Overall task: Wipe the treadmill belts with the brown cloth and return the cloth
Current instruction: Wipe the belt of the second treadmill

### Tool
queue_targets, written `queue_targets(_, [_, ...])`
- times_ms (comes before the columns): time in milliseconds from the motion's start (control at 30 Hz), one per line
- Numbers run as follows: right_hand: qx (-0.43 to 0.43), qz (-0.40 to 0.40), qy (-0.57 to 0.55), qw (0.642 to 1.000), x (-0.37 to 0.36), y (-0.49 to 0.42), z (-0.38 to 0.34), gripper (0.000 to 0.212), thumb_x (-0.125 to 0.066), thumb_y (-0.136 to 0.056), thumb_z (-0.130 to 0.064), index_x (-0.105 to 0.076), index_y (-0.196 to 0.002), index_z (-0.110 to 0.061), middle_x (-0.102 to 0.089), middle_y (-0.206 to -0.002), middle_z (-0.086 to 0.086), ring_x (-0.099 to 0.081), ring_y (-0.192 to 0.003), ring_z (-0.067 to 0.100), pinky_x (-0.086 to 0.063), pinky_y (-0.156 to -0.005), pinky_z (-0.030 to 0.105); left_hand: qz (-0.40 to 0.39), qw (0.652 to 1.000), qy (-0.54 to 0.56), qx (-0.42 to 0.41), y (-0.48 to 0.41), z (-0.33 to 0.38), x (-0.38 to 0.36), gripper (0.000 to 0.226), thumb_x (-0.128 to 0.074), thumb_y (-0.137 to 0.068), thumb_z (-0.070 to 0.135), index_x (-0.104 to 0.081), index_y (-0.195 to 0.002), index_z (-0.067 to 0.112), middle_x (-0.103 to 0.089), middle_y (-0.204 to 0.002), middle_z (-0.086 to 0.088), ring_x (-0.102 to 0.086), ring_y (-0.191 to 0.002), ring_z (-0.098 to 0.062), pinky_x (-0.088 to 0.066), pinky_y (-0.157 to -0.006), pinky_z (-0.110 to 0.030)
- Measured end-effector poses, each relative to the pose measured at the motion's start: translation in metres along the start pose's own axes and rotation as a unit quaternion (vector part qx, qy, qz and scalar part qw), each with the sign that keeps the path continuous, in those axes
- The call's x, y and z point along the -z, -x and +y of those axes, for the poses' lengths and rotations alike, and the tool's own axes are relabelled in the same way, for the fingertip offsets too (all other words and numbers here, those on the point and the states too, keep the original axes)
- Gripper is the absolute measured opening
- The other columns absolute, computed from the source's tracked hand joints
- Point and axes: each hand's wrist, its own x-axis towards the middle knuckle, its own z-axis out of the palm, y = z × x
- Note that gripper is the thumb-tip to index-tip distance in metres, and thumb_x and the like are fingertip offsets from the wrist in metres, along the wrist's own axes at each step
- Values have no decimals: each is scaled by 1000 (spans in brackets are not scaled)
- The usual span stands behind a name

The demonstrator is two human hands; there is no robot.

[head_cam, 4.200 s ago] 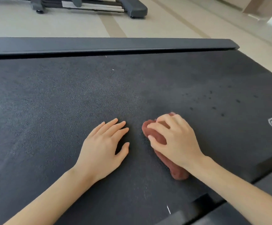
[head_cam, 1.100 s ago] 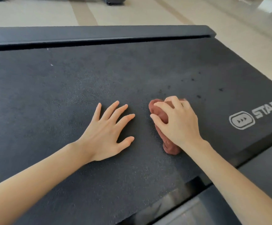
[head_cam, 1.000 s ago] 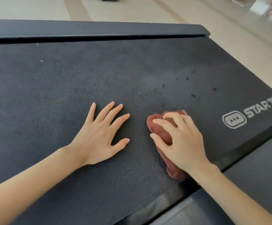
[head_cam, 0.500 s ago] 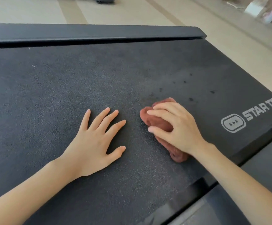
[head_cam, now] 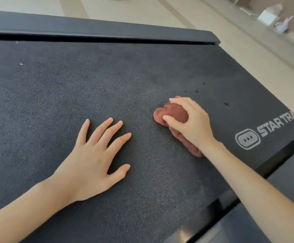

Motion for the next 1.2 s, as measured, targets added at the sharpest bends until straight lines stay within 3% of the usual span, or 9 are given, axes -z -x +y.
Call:
queue_targets(133, [-17, -17, 1, 1000, 2, -17, -1, 39, -71, -76, -46, -64, -111, -30, -61, -119, -16, -50, -120, 5, -38, -103, 35, 4, 1000, -6, 1, 1, 0, 1, 68, -30, -85, 60, -49, -135, 19, -42, -145, -9, -30, -138, -30, -26, -106, -64])
queue_targets(267, [28, -9, -1, 1000, 8, 43, -16, 43, -69, -69, -60, -63, -104, -35, -60, -108, -25, -53, -105, -4, -38, -96, 19, 7, 1000, -16, -5, 1, 0, 0, 67, -30, -85, 58, -51, -134, 17, -44, -143, -11, -34, -136, -32, -28, -103, -65])
queue_targets(400, [82, 26, 25, 996, 1, 60, -12, 42, -66, -71, -60, -65, -103, -32, -62, -107, -20, -54, -105, 0, -39, -93, 17, 15, 1000, -16, -2, 1, 0, -4, 67, -32, -84, 57, -52, -133, 15, -45, -142, -12, -35, -135, -33, -28, -103, -65])
queue_targets(567, [7, 38, 70, 997, -16, -43, 6, 32, -65, -77, -56, -63, -102, -37, -61, -109, -17, -54, -106, 6, -46, -84, 30, 2, 1000, 1, 2, -1, -1, -1, 67, -35, -83, 58, -51, -133, 18, -44, -143, -10, -31, -137, -30, -27, -104, -66])
queue_targets(733, [-58, 47, 145, 987, -36, -105, 15, 38, -57, -80, -60, -61, -108, -35, -60, -112, -11, -55, -109, 17, -41, -79, 32, -1, 1000, 9, 10, -1, 0, 2, 66, -35, -82, 58, -51, -133, 20, -43, -144, -8, -30, -138, -29, -27, -105, -65])
queue_targets(900, [-5, 30, 98, 995, -17, -17, -15, 34, -64, -77, -56, -64, -102, -33, -62, -107, -16, -56, -100, 11, -43, -77, 27, 4, 1000, -6, -9, 0, -3, -3, 67, -32, -83, 57, -52, -132, 17, -45, -143, -11, -33, -136, -30, -27, -104, -66])
queue_targets(1067, [75, 43, 92, 992, 3, 109, -49, 36, -72, -72, -48, -71, -96, -21, -65, -99, -8, -59, -92, 13, -46, -94, 31, 7, 1000, -17, -12, 1, -2, -6, 69, -27, -85, 57, -51, -134, 14, -43, -143, -15, -32, -137, -33, -26, -104, -66])
queue_targets(1200, [113, 33, 115, 986, 13, 136, -49, 35, -72, -74, -45, -71, -98, -19, -65, -99, -4, -60, -91, 17, -49, -86, 35, 4, 1000, -21, -19, 0, -3, -7, 71, -21, -87, 58, -48, -136, 13, -42, -143, -16, -30, -137, -34, -22, -106, -65])
